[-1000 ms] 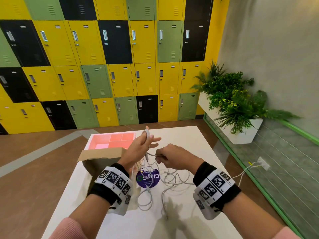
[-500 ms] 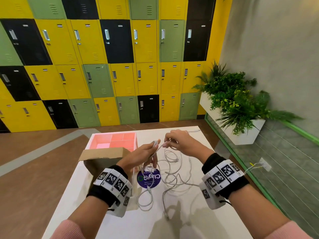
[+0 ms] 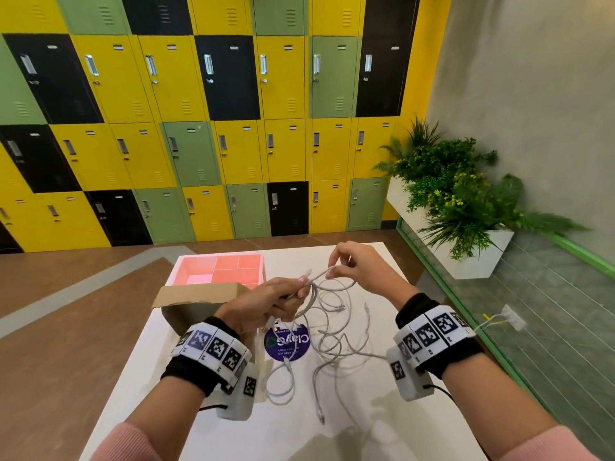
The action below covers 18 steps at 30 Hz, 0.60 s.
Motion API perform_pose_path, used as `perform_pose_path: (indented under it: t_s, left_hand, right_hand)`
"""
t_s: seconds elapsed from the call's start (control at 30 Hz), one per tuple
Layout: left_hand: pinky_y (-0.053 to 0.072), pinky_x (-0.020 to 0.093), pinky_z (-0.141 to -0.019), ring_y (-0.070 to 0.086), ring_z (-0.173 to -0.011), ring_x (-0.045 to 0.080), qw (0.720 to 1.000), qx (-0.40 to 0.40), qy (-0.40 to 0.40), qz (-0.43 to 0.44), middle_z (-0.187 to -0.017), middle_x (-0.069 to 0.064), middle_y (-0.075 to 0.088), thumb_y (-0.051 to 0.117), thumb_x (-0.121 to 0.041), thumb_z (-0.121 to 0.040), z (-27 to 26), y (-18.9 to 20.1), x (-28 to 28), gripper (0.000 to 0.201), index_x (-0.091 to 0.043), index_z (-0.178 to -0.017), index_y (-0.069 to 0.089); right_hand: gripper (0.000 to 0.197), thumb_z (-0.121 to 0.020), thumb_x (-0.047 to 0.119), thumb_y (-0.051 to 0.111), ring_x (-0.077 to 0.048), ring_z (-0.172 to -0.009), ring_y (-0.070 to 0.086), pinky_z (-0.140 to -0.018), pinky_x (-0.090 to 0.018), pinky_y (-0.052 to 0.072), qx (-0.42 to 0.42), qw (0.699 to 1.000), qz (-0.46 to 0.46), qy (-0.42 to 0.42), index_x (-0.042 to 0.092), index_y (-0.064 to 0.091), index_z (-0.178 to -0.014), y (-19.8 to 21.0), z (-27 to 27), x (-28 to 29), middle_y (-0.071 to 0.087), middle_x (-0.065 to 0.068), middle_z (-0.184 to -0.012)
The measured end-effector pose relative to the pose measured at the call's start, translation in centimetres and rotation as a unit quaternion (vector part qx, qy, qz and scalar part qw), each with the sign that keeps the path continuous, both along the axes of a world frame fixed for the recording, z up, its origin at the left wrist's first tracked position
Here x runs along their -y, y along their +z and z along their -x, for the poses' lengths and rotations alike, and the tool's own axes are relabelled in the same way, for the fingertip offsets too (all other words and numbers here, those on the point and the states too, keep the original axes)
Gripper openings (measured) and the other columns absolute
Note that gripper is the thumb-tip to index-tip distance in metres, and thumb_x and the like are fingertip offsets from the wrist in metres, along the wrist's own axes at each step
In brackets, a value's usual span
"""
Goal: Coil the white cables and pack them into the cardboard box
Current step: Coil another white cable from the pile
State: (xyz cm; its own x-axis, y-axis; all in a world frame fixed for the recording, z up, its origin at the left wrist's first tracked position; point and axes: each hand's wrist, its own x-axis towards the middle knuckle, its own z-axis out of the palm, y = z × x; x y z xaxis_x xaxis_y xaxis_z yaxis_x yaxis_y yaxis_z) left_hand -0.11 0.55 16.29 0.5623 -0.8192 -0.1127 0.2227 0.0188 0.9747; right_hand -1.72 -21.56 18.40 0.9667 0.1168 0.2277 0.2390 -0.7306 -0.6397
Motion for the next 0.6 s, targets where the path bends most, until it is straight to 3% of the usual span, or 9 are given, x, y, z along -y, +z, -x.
perform_pose_path:
  t_s: [0.07, 0.13, 0.23, 0.37, 0.47, 0.6]
  left_hand:
    - [0.016, 0.021, -0.044, 0.011, -0.045, 0.009, 0.999, -0.022, -0.008, 0.026, -0.052, -0.008, 0.022, 0.038, -0.031, -0.096, 0.0, 0.0, 0.1, 0.029, -0.018, -0.073, 0.048]
    - [0.015, 0.022, -0.044, 0.011, -0.044, 0.008, 0.999, -0.032, -0.009, 0.039, -0.052, -0.008, 0.021, 0.039, -0.032, -0.096, 0.1, 0.0, 0.1, 0.030, -0.019, -0.071, 0.049]
    - [0.024, 0.017, -0.041, 0.012, -0.041, 0.006, 0.998, -0.036, 0.000, 0.048, -0.049, -0.011, 0.026, 0.040, -0.033, -0.096, -0.1, -0.1, -0.1, 0.030, -0.019, -0.071, 0.047]
    - [0.025, 0.016, -0.040, 0.014, -0.039, 0.005, 0.994, -0.048, 0.021, 0.093, -0.048, -0.013, 0.028, 0.039, -0.032, -0.098, -0.4, 0.3, -0.3, 0.030, -0.018, -0.075, 0.053]
    - [0.023, 0.017, -0.039, 0.014, -0.038, 0.003, 0.983, -0.054, 0.102, 0.145, -0.046, -0.013, 0.026, 0.032, -0.028, -0.101, -0.5, 0.5, -0.3, 0.037, -0.006, -0.096, 0.062]
    - [0.019, 0.017, -0.043, 0.009, -0.043, 0.006, 0.967, -0.067, 0.157, 0.189, -0.045, -0.012, 0.026, 0.032, -0.030, -0.101, -0.8, 0.5, -0.2, 0.045, 0.000, -0.120, 0.059]
  right_hand:
    - [0.020, -0.075, 0.022, 0.079, -0.006, -0.060, 0.043, -0.053, -0.013, 0.036, 0.004, 1.000, -0.015, -0.018, 0.013, 0.063, -0.084, -0.5, -0.1, -0.1, 0.050, 0.005, -0.070]
    - [0.021, -0.074, 0.023, 0.079, -0.007, -0.062, 0.047, -0.055, -0.014, 0.037, 0.005, 0.999, -0.009, -0.044, 0.013, 0.062, -0.083, -1.0, -0.3, 0.0, 0.054, 0.005, -0.071]
    - [0.022, -0.075, 0.029, 0.077, -0.014, -0.069, 0.054, -0.061, -0.029, 0.043, 0.030, 0.994, 0.017, -0.106, 0.018, 0.059, -0.079, -1.3, -0.5, 0.5, 0.061, 0.001, -0.075]
    - [0.022, -0.079, 0.025, 0.076, -0.012, -0.052, 0.059, -0.053, -0.021, 0.046, 0.016, 0.990, -0.108, -0.086, 0.011, 0.061, -0.085, -0.8, -0.1, 0.3, 0.066, -0.006, -0.064]
    - [0.025, -0.081, 0.020, 0.074, -0.010, -0.038, 0.050, -0.041, -0.018, 0.041, -0.033, 0.978, -0.203, -0.033, 0.001, 0.061, -0.090, -1.2, 0.5, -0.3, 0.058, -0.011, -0.053]
    - [0.027, -0.086, 0.026, 0.068, -0.014, -0.043, 0.041, -0.043, -0.025, 0.038, -0.024, 0.978, -0.206, -0.026, 0.001, 0.059, -0.088, -2.8, 1.0, -1.4, 0.049, -0.004, -0.051]
